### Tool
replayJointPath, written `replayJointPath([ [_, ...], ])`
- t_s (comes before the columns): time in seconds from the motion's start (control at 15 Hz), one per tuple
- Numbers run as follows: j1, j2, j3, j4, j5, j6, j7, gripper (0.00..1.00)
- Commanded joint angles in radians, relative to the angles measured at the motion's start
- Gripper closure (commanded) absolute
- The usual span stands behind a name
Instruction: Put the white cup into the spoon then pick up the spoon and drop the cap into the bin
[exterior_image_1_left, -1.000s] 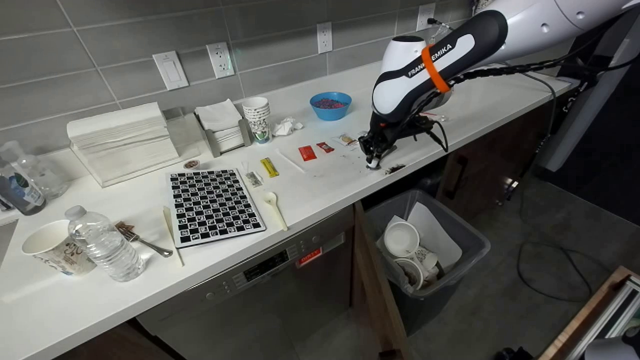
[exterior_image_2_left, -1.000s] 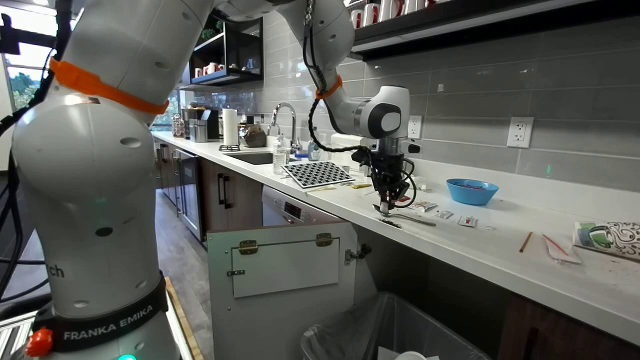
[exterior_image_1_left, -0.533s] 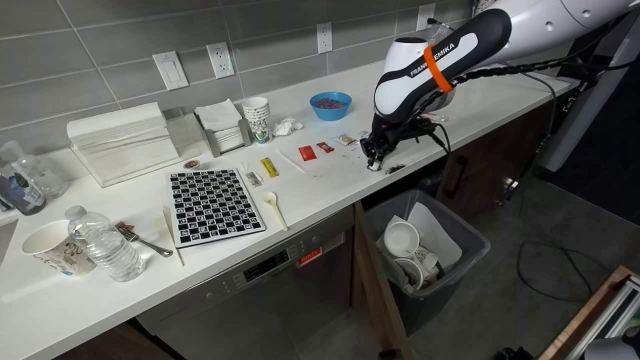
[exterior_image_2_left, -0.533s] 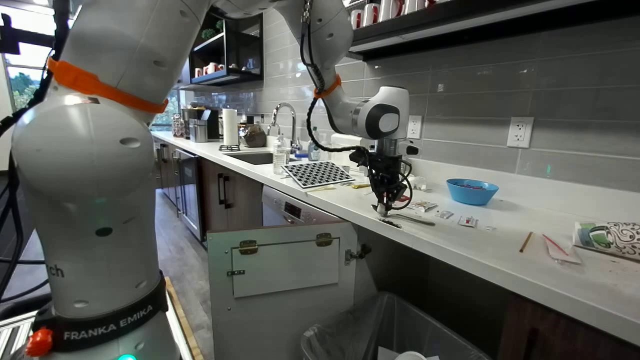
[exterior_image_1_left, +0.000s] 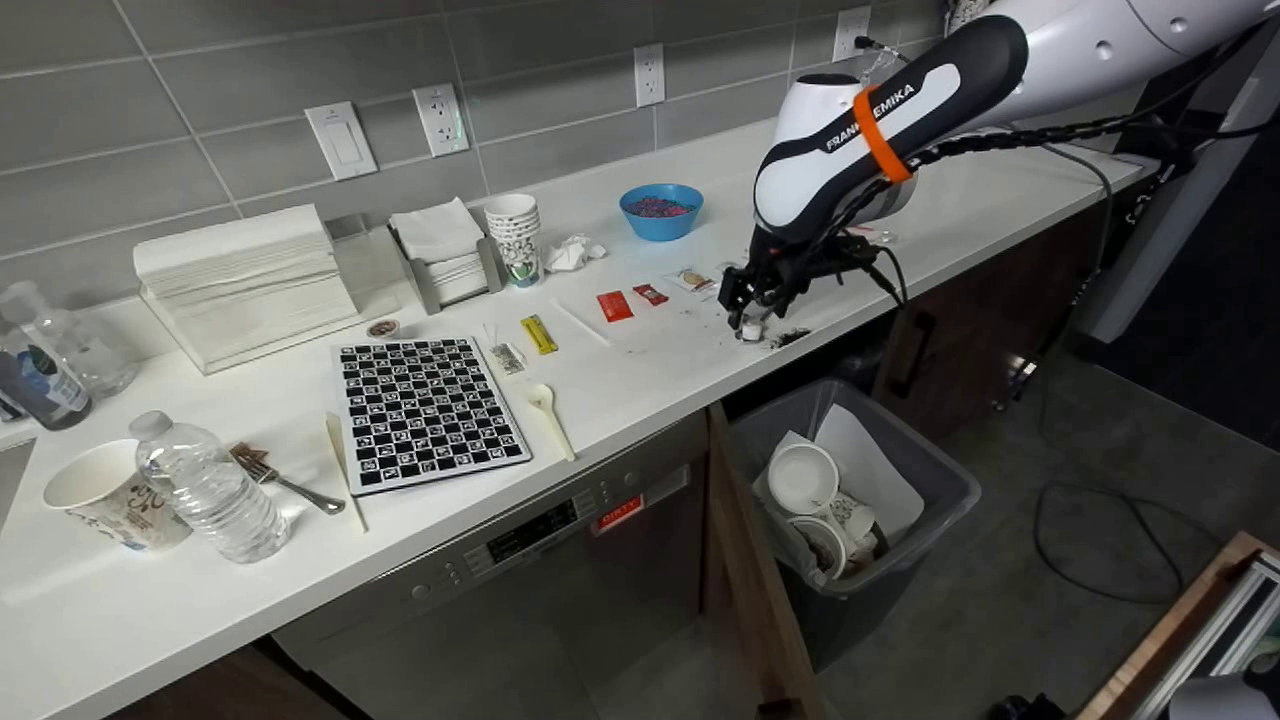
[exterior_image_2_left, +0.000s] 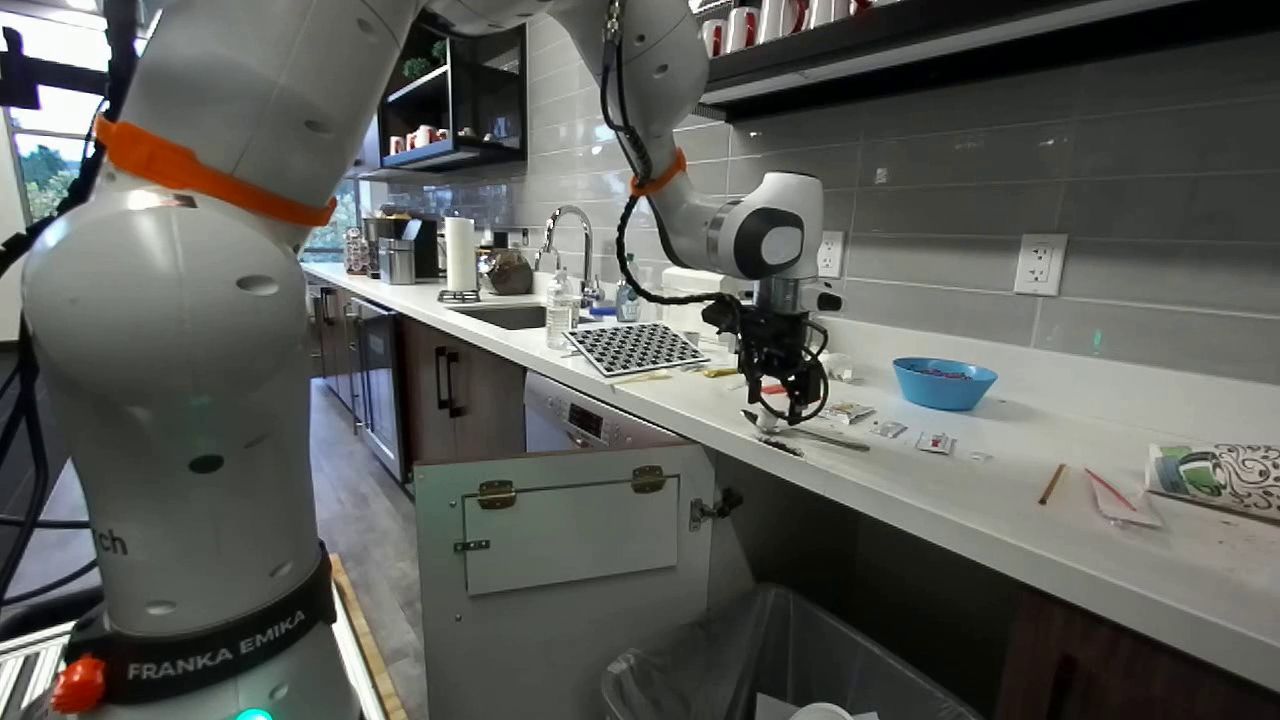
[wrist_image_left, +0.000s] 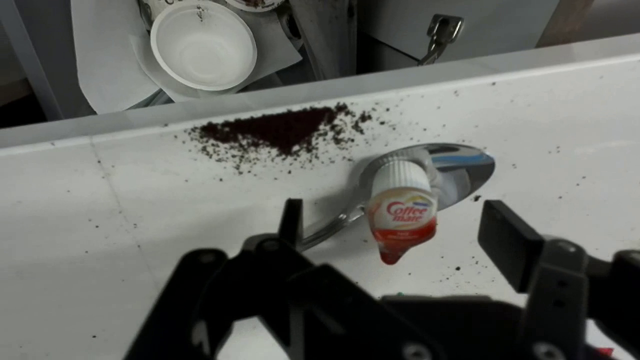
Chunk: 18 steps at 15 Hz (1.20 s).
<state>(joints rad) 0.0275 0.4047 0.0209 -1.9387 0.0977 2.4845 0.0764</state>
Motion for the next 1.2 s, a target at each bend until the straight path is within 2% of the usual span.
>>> replayJointPath([
  [0.0, -0.003, -0.027, -0.011, -0.004, 0.013, -0.042, 0.052, 0.0],
  [0.4, -0.01, -0.008, -0.025, 0.048, 0.066, -0.09, 0.179, 0.0],
  [0.47, -0.012, -0.003, -0.025, 0.061, 0.068, -0.1, 0.179, 0.0],
  [0.53, -0.005, -0.016, -0.026, 0.032, 0.042, -0.059, 0.153, 0.0],
  [0.8, -0.008, -0.014, -0.028, 0.045, 0.049, -0.069, 0.169, 0.0],
  [0.87, -0.015, 0.0, -0.029, 0.067, 0.067, -0.106, 0.19, 0.0],
  [0.93, 0.001, 0.013, -0.058, 0.084, 0.045, -0.165, 0.287, 0.0],
  [1.13, -0.009, 0.037, -0.068, 0.096, 0.088, -0.196, 0.382, 0.0],
])
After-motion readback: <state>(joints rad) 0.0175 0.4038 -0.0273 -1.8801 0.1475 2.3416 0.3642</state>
